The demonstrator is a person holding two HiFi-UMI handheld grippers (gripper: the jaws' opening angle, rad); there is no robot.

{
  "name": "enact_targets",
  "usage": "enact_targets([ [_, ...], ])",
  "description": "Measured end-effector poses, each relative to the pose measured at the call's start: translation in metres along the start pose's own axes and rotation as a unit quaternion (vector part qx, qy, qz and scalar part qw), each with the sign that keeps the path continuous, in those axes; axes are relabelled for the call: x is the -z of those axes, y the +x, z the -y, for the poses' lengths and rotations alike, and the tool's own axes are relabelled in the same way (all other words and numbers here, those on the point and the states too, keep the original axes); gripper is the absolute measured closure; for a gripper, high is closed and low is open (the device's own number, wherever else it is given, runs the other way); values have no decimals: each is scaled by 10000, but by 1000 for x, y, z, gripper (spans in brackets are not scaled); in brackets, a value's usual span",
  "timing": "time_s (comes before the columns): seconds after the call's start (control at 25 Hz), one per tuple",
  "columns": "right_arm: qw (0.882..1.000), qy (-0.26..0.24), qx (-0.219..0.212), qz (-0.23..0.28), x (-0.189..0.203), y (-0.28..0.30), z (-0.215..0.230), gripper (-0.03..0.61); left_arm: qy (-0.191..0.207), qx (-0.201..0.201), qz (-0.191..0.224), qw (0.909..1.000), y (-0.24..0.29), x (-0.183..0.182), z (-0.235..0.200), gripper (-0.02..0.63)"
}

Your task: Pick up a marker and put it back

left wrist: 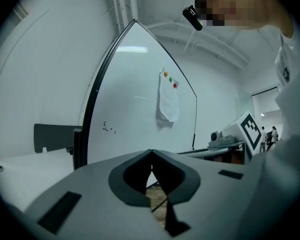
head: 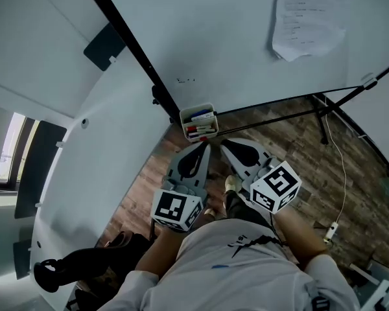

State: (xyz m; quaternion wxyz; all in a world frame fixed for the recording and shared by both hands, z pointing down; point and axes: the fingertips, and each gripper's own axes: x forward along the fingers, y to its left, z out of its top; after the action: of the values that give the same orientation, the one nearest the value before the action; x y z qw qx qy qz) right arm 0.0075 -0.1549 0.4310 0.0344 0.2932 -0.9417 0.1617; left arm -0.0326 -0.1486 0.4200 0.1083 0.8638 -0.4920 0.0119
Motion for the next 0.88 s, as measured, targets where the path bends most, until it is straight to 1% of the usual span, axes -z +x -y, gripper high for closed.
enact_targets([
  [0.2, 9990, 28, -201, -389, 25, 35, 52, 563, -82, -429, -141, 9989, 32, 12, -31, 601],
  [0.32, 9972, -102, -287, -683, 45, 56, 76, 561, -136, -581, -199, 9980, 43, 19, -45, 601],
  [0.4, 9955, -206, -307, -874, 57, 68, 88, 557, -162, -618, -240, 9977, 48, 24, -52, 601],
  [0.44, 9943, -261, -315, -981, 63, 74, 92, 544, -177, -625, -260, 9976, 50, 26, -55, 601],
  [0.48, 9930, -305, -321, -1095, 69, 80, 97, 515, -189, -629, -277, 9975, 51, 28, -58, 601],
  [0.56, 9904, -332, -307, -1304, 81, 90, 105, 497, -204, -635, -296, 9973, 54, 30, -65, 601],
  [0.76, 9862, -258, -66, -1636, 104, 104, 121, 486, -285, -663, -330, 9968, 53, 35, -75, 601],
  [0.88, 9842, -74, 54, -1768, 116, 108, 129, 474, -311, -671, -345, 9967, 51, 37, -78, 601],
])
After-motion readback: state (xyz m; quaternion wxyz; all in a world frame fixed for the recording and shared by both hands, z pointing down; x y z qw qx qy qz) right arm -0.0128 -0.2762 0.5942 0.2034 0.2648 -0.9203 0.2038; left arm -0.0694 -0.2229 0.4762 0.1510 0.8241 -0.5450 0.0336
